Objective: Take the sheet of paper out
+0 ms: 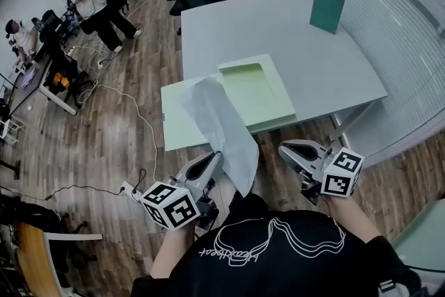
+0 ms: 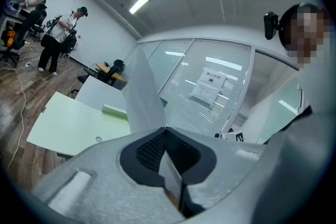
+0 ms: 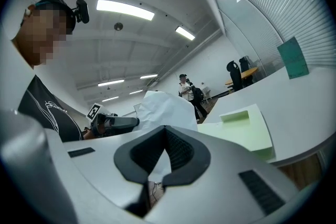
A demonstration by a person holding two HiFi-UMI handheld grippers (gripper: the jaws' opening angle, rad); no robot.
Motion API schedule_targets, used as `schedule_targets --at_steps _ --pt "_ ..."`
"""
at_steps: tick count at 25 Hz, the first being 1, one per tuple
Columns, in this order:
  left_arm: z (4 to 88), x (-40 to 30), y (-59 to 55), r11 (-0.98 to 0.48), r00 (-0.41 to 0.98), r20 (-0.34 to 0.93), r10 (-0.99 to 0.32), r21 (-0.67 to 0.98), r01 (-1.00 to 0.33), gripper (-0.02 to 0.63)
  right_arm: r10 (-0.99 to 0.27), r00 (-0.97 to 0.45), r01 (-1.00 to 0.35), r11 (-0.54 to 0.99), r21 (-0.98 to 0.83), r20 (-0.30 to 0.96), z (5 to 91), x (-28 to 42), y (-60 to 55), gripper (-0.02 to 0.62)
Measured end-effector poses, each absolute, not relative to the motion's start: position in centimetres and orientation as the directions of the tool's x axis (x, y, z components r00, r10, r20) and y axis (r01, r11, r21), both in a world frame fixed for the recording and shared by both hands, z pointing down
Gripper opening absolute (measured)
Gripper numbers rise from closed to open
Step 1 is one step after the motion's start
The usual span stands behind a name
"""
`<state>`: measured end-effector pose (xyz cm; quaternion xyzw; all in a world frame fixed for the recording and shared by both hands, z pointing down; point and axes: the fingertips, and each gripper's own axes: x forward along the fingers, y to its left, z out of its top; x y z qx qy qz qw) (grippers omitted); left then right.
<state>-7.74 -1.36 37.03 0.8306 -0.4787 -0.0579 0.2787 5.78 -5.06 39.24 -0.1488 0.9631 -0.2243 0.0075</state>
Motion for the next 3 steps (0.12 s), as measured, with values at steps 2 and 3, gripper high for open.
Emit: schedule_targets --at_steps 2,3 --pt "37.39 -7.86 -1.23 -0.391 0.546 0.175 -0.819 0.526 -0.756 0.014 -0.295 -0.954 -0.288 0.85 -0.441 0.056 39.47 5.52 -5.02 0.009" --pt "37.58 -7.93 -1.18 -0.393 0.551 0.178 -0.815 0.529 -0.752 0.014 -0.296 -0.953 -0.291 0.848 -0.443 0.058 39.57 5.37 -4.99 0.009"
